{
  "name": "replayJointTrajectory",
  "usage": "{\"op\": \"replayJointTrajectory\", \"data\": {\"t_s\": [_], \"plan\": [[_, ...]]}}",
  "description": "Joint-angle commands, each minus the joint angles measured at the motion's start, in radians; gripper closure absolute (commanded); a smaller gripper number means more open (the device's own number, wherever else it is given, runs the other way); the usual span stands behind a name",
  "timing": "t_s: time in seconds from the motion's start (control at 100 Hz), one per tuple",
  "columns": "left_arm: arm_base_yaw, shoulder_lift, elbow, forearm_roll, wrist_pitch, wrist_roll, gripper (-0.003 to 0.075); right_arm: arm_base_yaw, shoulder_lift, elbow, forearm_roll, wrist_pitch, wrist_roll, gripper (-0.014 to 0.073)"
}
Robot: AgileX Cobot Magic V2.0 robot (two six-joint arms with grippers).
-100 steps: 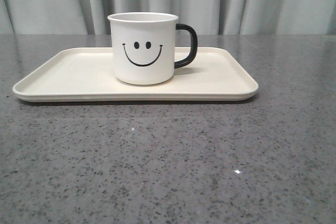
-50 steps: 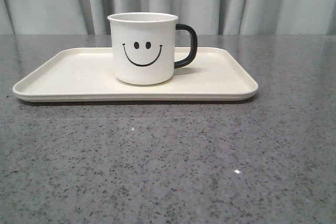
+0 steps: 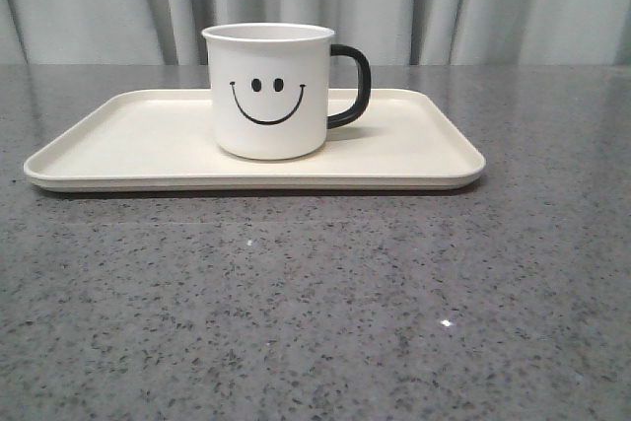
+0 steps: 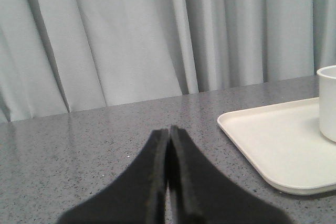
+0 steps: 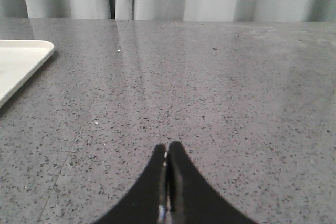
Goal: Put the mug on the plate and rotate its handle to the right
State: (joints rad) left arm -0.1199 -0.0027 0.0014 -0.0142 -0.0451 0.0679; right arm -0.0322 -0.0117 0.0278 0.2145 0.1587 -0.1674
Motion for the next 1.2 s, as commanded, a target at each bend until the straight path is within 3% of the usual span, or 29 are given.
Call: {"op": "replayJointTrajectory", "data": {"t_s": [0.0, 0.31, 0.57, 1.19], "plan": [[0.003, -0.031, 0.009, -0.005, -0.077, -0.001, 0.0740, 0.002, -0.020, 0.000, 0.007, -0.076, 0.000, 0.0661], [0.003, -0.031, 0.009, -0.005, -0.077, -0.001, 0.0741, 0.002, -0.020, 0.000, -0.009, -0.079, 0.005, 0.0661], [0.003, -0.031, 0.009, -0.005, -0.077, -0.001, 0.0740, 0.002, -0.020, 0.000, -0.232, -0.079, 0.210, 0.0661], [0.003, -0.031, 0.009, -0.005, -0.077, -0.001, 0.0740, 0.002, -0.020, 0.000, -0.233, -0.077, 0.210, 0.0661]]}}
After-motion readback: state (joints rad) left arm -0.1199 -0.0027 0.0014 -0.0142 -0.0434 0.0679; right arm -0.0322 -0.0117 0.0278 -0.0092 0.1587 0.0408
